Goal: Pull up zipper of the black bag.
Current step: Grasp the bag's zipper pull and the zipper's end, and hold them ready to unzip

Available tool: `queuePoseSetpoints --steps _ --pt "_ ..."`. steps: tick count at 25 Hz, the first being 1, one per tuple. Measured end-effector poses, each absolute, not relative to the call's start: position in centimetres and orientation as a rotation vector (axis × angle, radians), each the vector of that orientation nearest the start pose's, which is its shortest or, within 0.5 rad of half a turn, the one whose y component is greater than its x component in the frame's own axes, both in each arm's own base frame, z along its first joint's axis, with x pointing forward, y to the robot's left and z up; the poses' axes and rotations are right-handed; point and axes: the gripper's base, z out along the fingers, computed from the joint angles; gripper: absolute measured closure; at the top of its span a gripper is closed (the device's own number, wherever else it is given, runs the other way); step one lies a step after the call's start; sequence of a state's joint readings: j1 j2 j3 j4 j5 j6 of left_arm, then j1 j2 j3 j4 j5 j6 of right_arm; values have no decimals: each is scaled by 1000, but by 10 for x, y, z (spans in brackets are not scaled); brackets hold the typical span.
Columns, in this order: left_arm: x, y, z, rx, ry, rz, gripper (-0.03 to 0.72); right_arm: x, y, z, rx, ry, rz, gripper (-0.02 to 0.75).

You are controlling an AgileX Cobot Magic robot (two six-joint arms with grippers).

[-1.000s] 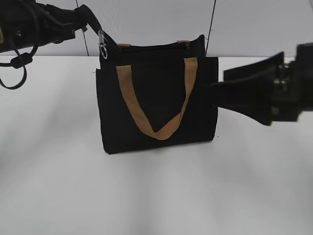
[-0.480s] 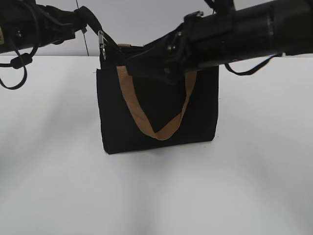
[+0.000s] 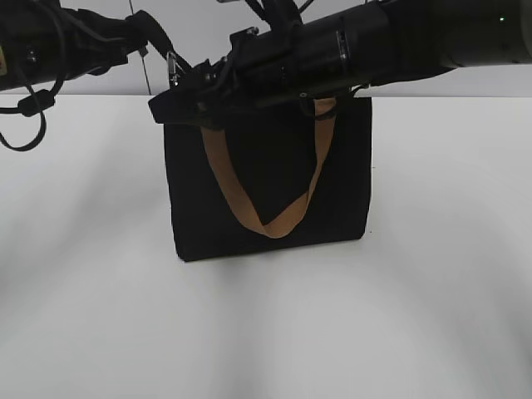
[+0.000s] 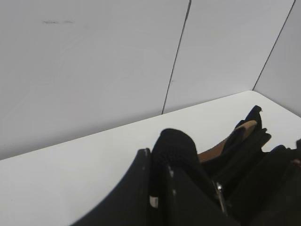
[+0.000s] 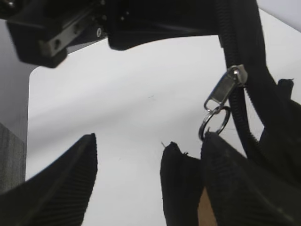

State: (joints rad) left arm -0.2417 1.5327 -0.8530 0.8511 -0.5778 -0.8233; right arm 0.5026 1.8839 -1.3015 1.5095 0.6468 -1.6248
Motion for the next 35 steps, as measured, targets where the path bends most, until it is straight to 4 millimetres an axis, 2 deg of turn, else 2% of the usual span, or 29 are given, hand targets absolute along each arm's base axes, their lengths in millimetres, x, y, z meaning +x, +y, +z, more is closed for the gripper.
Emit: queuePoseSetpoints --steps 4,10,17,21,26,30,35 --pt "311 -115 269 469 1715 -590 677 350 255 235 -1001 1874 917 229" --pt "310 -117 271 475 1692 -612 678 360 261 226 -996 1885 915 330" --pt "310 -117 272 478 1686 -617 678 370 259 226 -909 1906 854 451" --pt "310 -117 272 480 1689 -614 678 371 259 226 -868 1929 867 555" --pt "312 -113 266 476 1752 -550 678 371 259 226 -796 1975 912 738" --pt "314 -106 257 458 1849 -448 678 370 259 229 -747 1998 944 753" --pt "315 -101 251 441 1918 -371 678 365 258 244 -719 1989 998 753"
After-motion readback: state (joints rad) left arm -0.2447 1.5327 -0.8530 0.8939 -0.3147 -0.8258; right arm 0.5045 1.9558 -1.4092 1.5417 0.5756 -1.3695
